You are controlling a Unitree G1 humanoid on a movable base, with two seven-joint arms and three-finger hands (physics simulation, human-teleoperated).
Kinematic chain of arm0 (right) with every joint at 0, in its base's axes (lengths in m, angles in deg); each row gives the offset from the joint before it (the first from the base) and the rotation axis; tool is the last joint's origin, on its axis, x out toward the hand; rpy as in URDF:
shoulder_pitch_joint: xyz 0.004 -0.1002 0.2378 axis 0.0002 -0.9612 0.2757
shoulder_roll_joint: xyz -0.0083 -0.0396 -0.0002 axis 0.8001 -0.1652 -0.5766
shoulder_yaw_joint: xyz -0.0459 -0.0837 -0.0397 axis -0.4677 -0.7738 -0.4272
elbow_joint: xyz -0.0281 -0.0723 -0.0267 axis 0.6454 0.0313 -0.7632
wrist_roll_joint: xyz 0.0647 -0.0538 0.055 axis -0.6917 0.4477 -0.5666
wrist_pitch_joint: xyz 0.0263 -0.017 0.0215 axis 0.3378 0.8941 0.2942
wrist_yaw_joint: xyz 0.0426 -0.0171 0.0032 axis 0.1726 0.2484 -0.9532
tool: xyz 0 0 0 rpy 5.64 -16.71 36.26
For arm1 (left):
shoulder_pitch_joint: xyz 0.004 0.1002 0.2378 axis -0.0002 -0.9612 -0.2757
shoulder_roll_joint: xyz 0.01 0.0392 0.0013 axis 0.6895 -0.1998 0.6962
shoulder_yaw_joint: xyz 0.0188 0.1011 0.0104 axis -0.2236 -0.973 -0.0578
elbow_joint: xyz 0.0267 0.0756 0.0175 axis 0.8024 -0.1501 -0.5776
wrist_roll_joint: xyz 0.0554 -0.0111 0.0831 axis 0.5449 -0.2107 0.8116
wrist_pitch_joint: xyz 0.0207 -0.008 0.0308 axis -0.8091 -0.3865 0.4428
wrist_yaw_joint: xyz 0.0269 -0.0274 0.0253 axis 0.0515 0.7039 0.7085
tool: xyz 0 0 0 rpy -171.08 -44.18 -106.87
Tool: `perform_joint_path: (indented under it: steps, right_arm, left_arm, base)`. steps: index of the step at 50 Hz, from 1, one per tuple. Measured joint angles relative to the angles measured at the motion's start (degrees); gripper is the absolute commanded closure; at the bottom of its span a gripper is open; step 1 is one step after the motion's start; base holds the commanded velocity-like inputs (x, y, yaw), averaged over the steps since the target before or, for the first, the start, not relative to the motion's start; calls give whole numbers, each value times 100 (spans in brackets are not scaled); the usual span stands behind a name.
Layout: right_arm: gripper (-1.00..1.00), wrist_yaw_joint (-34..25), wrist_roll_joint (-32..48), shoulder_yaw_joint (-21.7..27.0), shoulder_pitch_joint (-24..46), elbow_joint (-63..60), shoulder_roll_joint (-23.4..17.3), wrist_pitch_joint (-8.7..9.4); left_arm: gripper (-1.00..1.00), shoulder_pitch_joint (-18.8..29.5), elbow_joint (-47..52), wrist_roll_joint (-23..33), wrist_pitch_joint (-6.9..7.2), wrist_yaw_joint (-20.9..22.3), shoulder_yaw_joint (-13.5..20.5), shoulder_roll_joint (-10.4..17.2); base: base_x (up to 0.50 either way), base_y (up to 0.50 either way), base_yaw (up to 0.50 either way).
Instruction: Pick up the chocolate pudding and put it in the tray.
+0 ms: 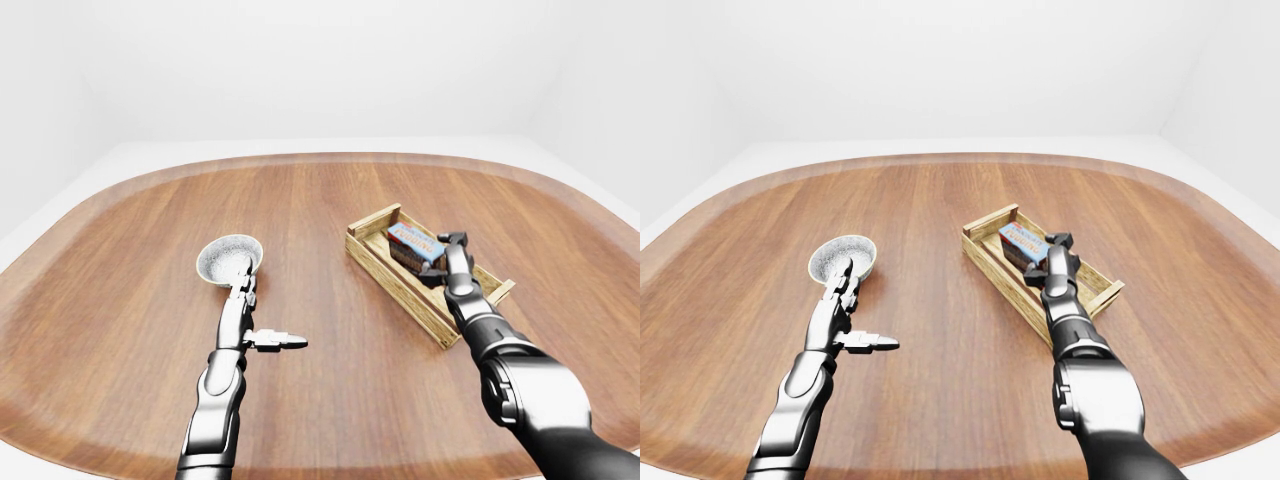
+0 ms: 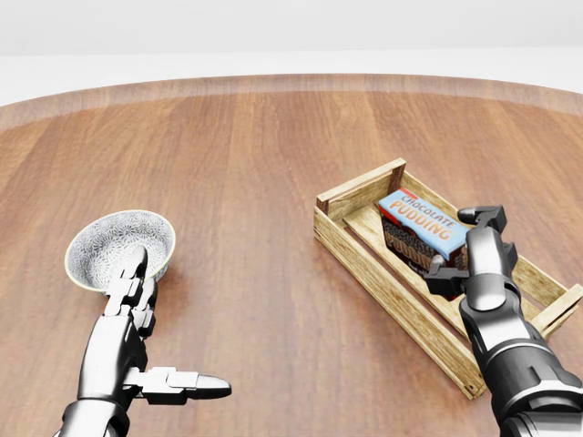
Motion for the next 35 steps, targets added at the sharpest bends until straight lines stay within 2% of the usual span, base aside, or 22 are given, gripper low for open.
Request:
perform_joint_path:
  steps: [35]
  right_arm:
    - [100,112,177,82,-208,69,-39,0]
  left_arm:
    - [-100,7,-12,-9,-1,-9,4,-1]
  base:
    - [0,0,0]
